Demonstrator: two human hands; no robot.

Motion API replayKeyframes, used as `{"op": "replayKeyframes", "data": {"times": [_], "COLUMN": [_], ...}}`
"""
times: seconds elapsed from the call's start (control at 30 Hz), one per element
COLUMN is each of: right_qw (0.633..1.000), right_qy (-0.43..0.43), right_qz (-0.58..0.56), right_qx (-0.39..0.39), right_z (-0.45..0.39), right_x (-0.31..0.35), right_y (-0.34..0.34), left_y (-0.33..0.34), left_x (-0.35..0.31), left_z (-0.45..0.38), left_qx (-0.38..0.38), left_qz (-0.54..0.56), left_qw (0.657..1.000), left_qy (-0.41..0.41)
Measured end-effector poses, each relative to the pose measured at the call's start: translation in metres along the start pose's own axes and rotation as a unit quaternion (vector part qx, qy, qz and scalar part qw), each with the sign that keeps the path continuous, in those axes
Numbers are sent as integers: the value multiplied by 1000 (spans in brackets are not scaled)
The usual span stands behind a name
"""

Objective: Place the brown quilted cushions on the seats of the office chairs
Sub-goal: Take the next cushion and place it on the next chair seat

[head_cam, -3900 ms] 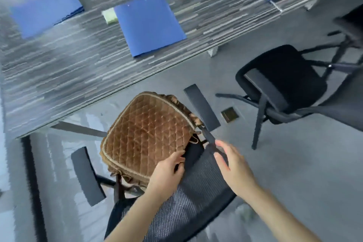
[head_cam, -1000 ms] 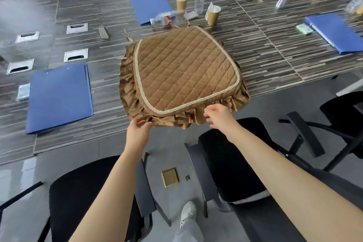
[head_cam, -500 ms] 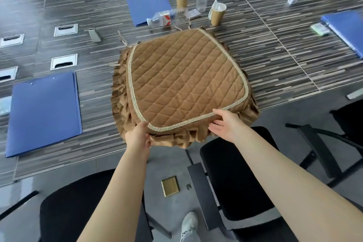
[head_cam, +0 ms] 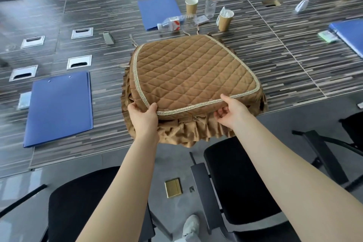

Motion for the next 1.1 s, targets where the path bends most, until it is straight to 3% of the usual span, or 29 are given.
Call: {"op": "replayKeyframes", "data": {"times": [0.23,0.43,0.73,0.9,1.1], "right_qw": [987,988,984,983,966], "right_qy": [-115,-157,-163,-145,-164], "right_qz": [95,-16,-34,6,87], "right_qx": [-61,4,66,114,182], "right_z": [45,133,265,329,373], "right_x": [-12,-43,-128,-186,-232], "right_y": [-37,-82,-178,-211,-201], "left_y": [-34,-98,-231,-316,-390], "left_x": [11,52,150,194,223], "left_z": [66,134,254,304,332], "left_qx": [33,25,20,-31,-92], "left_qz": [-46,-62,-64,-82,-45], "left_qw": [994,988,981,982,982], "left_qy": [97,137,180,169,161]}}
Point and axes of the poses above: each hand's wrist, its own z-axis away from the middle knuckle, its own y-axis out of the palm, x = y × z, the point moved 1 cm from there along -z, towards the middle knuckle, and after that the axes turned 13 degrees about -y, right-handed, at the moved point
